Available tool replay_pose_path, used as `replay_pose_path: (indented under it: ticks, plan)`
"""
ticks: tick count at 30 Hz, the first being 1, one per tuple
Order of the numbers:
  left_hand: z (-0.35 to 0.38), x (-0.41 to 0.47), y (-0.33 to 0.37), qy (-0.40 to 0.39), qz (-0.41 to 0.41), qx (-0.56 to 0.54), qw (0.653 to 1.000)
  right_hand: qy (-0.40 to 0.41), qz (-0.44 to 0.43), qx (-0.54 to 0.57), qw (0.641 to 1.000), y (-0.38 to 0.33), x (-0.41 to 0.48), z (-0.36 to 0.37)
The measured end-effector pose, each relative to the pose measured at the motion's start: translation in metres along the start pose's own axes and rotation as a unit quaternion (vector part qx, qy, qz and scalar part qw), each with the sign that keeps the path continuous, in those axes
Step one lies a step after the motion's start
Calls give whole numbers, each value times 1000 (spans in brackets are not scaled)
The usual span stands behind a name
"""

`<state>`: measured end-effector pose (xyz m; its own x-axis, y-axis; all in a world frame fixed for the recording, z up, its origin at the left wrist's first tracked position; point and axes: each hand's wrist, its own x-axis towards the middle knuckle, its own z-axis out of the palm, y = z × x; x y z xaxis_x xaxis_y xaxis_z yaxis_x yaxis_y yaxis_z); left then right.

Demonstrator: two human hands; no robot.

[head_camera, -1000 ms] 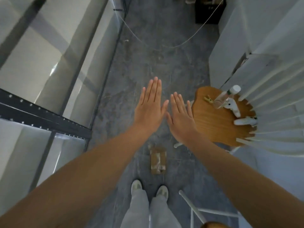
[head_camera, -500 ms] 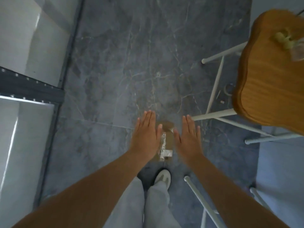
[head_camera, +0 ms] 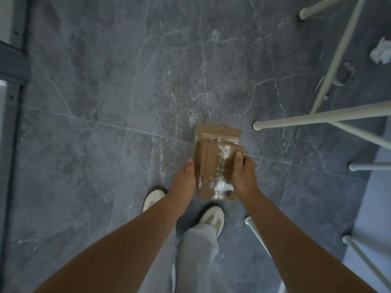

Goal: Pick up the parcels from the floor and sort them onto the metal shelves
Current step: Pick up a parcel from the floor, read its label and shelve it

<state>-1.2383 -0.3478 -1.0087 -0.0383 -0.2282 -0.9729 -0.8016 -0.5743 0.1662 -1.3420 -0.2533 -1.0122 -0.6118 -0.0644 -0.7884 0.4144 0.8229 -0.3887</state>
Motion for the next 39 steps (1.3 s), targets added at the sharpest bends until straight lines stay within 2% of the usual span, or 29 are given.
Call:
replay_pose_path:
  ticks: [4,8,11,15,19,25,29,33,36,39]
  plan:
    - [12,-7,1,-17,-33,-96,995,-30,56,70,996,-6,-11,7]
    - [-5,-35,11,-43,-9,-122,992,-48,23,81,995,-33,-39,6]
    - [-31,-70,31,-22,10,-145,989,-65,9,72,995,-72,-70,-4]
    - [-63,-134,66,7,61,-152,986,-78,-32,50,995,-132,-117,-23]
    - [-87,-202,91,18,147,-157,977,-88,-95,15,991,-189,-165,-53]
    - [-127,-309,131,88,252,-183,946,-113,-168,-18,979,-271,-254,-105]
    - [-162,-390,150,122,303,-221,919,-143,-252,29,957,-319,-335,-141]
    - [-205,-492,161,169,354,-198,898,-160,-322,30,933,-371,-427,-173]
    - [-234,-565,162,231,413,-156,867,-179,-409,19,895,-409,-493,-194]
    - [-259,-630,158,309,456,-158,819,-192,-472,32,860,-441,-558,-207]
